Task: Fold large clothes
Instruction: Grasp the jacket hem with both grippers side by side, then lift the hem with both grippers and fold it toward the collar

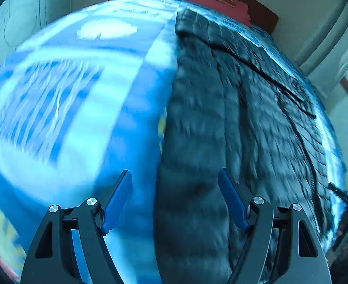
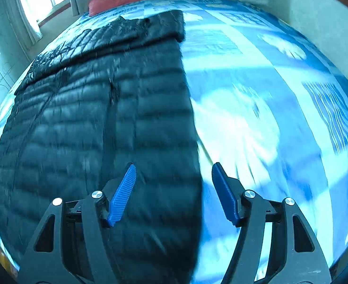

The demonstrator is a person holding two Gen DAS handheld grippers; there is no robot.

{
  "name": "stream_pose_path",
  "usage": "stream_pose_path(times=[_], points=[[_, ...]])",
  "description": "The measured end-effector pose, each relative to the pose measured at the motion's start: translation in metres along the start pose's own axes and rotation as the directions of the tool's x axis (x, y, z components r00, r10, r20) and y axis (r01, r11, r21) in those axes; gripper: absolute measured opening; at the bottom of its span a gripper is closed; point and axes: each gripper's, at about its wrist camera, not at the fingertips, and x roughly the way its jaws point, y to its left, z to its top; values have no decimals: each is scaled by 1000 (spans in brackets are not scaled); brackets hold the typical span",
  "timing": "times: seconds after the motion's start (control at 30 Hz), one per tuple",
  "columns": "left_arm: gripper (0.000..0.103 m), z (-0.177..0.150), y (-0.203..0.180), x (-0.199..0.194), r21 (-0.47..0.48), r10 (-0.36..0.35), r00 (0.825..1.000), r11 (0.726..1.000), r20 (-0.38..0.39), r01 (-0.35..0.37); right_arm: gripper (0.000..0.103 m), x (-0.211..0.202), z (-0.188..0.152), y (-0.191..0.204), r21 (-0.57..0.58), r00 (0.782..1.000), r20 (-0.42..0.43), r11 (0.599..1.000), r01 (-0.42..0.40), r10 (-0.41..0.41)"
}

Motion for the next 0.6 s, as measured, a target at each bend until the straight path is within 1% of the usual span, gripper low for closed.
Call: stream_pose_path(times=[0.03,0.13,0.23,0.33,0.4,0.43,0.47,0.53,0.6], points=[[74,-9,0,-2,-11,-18,1000,1000,-2,18,69,0,-6,-2,5,1000,-9,1000,-9,9],[74,-22,-3,-6,-5,-40,999,999,7,40,69,-5,-25,-7,45,998,-22,998,-50,51],[74,-32,-8,-8,-12,-108,994,994,-5,108,69,-12,-38,-9,69,995,-27,993,-97,99],[74,-39,-13,-8,9,-121,993,993,0,121,68,-18,-50,-7,65,990,-32,989,-132,134],[73,-40,-11,-10,-2,-143,990,990,2,143,57,-22,-58,-5,57,986,-28,985,-160,162],[71,-39,-10,-11,-12,-158,987,987,1,158,53,-23,-59,-4,57,986,-26,985,-161,162],[68,-40,-9,-11,-26,-171,985,985,1,171,51,-25,-61,-3,57,986,-20,985,-165,166],[60,-41,-6,-12,-42,-184,983,982,1,183,39,-26,-62,-4,68,980,-16,978,-195,196],[57,-42,-5,-13,-55,-203,979,978,-2,203,35,-28,-62,-3,71,979,-8,976,-204,205]])
